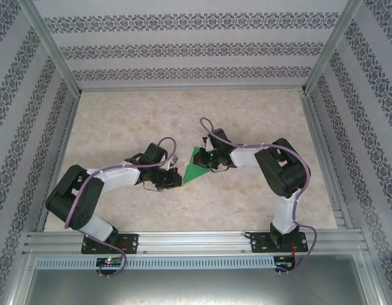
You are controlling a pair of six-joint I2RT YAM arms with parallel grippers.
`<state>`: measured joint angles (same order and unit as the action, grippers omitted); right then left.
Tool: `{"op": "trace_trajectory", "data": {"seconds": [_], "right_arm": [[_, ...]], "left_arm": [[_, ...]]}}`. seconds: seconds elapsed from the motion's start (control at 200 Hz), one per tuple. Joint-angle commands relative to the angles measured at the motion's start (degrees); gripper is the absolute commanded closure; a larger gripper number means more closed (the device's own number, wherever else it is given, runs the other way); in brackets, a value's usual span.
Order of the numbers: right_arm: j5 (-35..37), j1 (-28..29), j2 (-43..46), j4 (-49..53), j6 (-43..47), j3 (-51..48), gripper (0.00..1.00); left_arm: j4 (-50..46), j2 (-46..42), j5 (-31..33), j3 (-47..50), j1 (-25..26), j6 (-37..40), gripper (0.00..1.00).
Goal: Fold a paper plane with a square sheet of paper (pick it up from the middle)
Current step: Fourth fold the wing at the center of the table.
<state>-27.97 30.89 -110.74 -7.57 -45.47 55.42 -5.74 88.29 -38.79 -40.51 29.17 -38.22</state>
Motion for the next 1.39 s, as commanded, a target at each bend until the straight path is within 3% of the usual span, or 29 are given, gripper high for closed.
{"op": "trace_trajectory", "data": {"seconds": [0.0, 0.375, 0.585, 0.779, 1.044, 1.389], "right_arm": [[6.3, 0.0, -4.7, 9.4, 0.8, -2.4, 0.98], [5.7, 0.2, -4.8, 8.7, 0.4, -2.4, 0.98], [3.1, 0.2, -2.3, 7.6, 2.3, -0.9, 0.97], [0.6, 0.2, 2.7, 9.7, 8.3, 3.0, 0.96], [-1.6, 3.8, 5.9, 4.7, 3.9, -0.6, 0.95], [0.2, 6.3, 1.6, 5.0, 2.4, -0.8, 0.95]], "left_arm": [[7.1, 1.0, 0.6, -2.6, -0.4, -2.9, 1.00], [5.7, 13.0, 0.7, -8.1, -0.2, -2.0, 1.00], [0.4, 12.3, 3.8, -5.9, -0.3, 0.5, 1.00], [1.1, 10.6, 5.4, -1.6, -0.3, 0.9, 1.00], [2.6, 11.5, 4.7, -1.5, -0.3, 0.3, 1.00], [2.6, 11.6, 4.7, -1.5, -0.3, 0.1, 1.00]]}}
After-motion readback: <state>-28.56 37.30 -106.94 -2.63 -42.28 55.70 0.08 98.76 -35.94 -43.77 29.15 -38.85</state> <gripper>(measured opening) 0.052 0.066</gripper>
